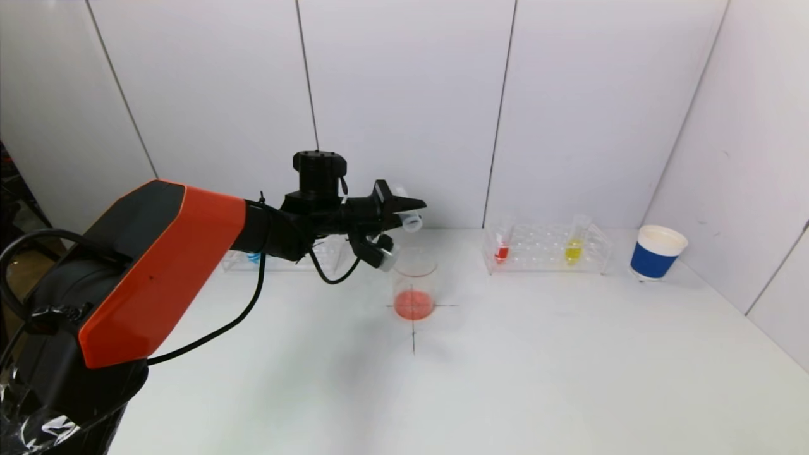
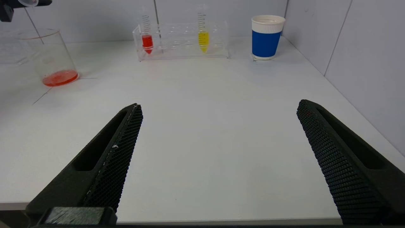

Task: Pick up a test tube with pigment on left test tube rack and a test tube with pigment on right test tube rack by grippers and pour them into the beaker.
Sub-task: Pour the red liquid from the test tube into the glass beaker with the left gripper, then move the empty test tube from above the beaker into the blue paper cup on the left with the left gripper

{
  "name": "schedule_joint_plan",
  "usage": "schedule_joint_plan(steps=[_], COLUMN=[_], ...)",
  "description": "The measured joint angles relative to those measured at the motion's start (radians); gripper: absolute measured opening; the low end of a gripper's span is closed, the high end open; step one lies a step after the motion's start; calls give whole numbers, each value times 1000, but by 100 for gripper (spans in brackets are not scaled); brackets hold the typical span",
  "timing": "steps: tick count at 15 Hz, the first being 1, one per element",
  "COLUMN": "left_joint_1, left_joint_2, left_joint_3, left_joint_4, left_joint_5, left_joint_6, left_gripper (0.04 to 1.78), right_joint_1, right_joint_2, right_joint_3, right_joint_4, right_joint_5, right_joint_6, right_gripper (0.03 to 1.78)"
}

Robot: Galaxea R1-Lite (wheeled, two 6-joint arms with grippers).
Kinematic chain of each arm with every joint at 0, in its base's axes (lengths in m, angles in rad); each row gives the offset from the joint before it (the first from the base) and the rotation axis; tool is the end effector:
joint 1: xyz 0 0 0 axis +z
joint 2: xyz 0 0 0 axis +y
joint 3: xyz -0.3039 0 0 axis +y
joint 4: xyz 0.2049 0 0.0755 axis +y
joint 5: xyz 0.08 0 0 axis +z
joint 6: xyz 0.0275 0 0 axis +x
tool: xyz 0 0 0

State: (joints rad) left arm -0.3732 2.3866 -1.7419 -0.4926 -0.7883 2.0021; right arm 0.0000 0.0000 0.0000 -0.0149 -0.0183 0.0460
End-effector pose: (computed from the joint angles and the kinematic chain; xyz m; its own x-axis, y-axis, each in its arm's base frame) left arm 0.4852 -0.2109 0.1304 0.3904 -0.9144 -0.1068 -0.2522 -0.2178 0.9429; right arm 0.0085 -0.0005 0.0771 0.9997 -0.0183 0.0149 0.0176 0.9988 0.0463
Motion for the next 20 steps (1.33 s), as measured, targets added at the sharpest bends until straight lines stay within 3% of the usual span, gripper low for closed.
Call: schedule_joint_plan(steps=[12,17,20], left_joint_1=[0,1,0], left_joint_2=[8,-17,-53], left_joint_3=[0,-26,-31], left_joint_4=[9,-32,-32], left_joint_5=[-9,18,111], left_joint_6=[-41,-347,-499], left_gripper=[48,48,48], right_joint_1=[0,0,0], right_joint_2=[0,0,0], right_joint_3=[0,0,0], right_joint_4=[0,0,0], right_joint_5=[0,0,0], right_joint_6=[0,0,0], right_gripper=[177,177,177])
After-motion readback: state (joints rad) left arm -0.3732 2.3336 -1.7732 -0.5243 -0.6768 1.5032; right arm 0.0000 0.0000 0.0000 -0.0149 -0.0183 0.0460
